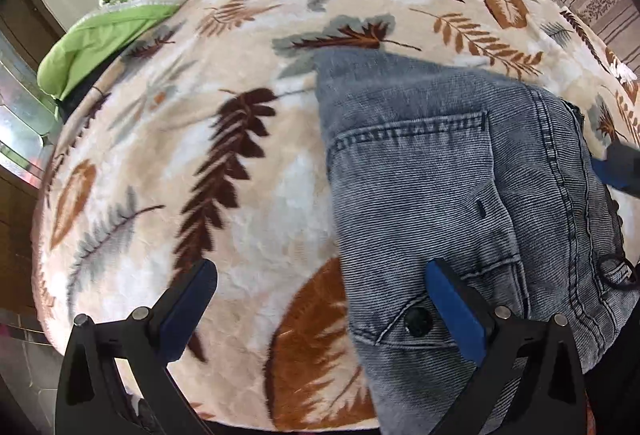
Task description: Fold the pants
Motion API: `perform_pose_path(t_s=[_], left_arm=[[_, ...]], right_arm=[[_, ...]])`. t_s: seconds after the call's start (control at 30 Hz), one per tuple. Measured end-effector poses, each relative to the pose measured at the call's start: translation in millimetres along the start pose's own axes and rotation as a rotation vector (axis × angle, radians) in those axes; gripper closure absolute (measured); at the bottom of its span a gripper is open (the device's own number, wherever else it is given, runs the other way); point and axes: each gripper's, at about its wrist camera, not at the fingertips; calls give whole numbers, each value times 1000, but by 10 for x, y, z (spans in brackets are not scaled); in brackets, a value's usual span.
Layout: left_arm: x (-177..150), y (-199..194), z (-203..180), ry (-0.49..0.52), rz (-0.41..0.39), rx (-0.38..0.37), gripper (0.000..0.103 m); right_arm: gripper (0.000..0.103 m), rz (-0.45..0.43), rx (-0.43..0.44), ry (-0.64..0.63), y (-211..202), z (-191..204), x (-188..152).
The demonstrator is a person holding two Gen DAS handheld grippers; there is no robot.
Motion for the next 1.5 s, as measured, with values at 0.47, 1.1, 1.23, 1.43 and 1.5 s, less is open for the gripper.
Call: perform_pose_path(t_s=[0.47, 1.1, 1.23, 1.43, 1.5], left_arm=[[-89, -506, 175, -35, -148, 148, 0], [-190, -796, 293, -39, -273, 241, 0], [-194, -763, 305, -43, -274, 227, 0], [-213, -651, 272, -40, -252, 204, 0], [-214, -610, 263, -38, -243, 192, 0]], right_arm=[[7, -205, 40, 65, -618, -206, 90], [7, -335, -203, -190, -1123, -128, -265], [7, -302, -174, -228, -1075, -92, -366], [7, -211, -246, -208, -800, -116, -328], [7, -190, -253, -201, -740, -130, -313]])
Point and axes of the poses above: each gripper's, at about its wrist camera, not at the fingertips, and y roughly the way its jaws point, z to its left, x to its top, and after that the axes turned 12 degrees about y, right-handed
